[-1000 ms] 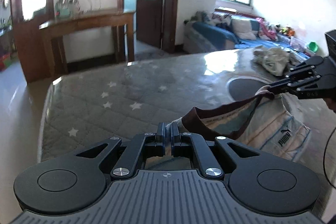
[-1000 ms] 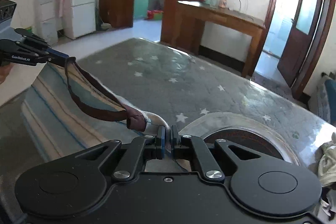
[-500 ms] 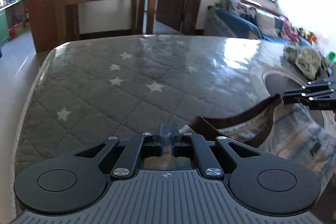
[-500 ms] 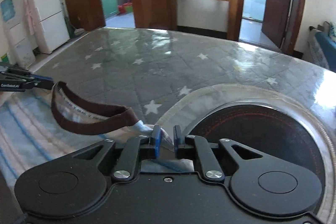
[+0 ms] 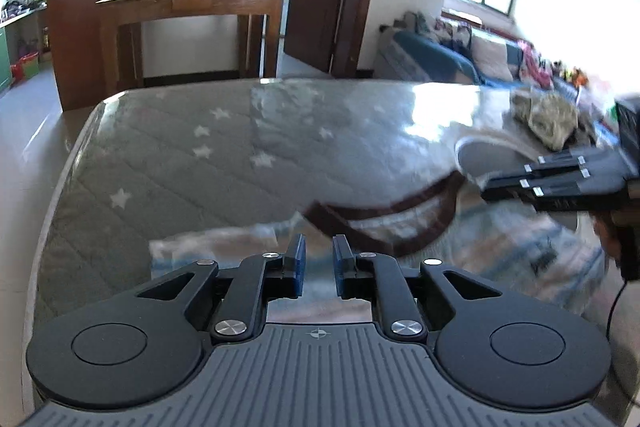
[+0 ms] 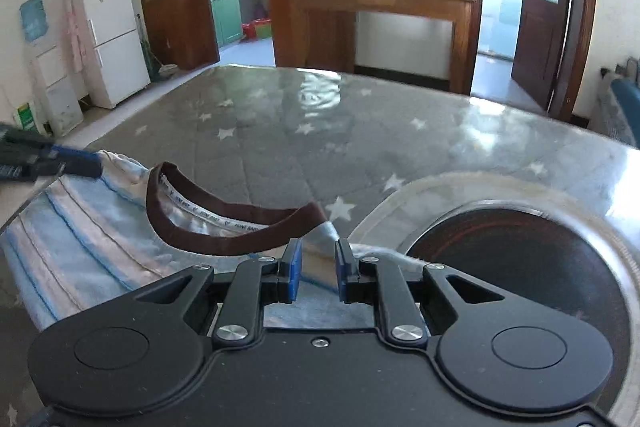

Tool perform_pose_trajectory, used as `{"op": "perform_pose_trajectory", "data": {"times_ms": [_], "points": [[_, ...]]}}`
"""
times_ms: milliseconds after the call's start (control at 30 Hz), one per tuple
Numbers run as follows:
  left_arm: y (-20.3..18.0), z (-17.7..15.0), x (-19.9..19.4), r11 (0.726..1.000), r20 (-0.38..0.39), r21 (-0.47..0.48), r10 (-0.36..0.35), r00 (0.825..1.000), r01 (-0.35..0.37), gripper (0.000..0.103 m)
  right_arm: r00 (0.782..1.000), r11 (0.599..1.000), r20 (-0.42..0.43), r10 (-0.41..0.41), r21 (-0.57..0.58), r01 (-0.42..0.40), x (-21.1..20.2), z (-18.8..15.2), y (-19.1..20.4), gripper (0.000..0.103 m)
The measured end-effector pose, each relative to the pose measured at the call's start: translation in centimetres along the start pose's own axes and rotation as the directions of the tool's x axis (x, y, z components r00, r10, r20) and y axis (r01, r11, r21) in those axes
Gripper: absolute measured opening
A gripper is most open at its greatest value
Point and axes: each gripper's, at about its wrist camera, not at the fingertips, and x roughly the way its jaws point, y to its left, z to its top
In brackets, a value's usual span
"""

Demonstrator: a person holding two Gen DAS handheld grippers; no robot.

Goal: Fold clothes
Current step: 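Open both grippers to release the folded hem onto the shirt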

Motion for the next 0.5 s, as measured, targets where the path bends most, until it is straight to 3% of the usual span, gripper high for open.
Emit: {"op": "perform_pose_trajectory", "data": {"times_ms": [133, 500], "points": [[0.6, -1.2, 1.2, 0.999, -0.047, -0.026, 0.029, 0.998, -0.030, 0.015, 1.000, 0.999, -0.010, -0.021, 0.033, 0.021, 0.7, -0.1, -0.5, 0.018], [1.9, -2.4, 1.9, 0.997, -0.058, -0.065, 0.025, 0.998, -0.029, 0.016, 0.991, 0.988, -0.011, -0.137, 0.077, 0.137, 2.1, 0.5, -2.1, 0.018]]}}
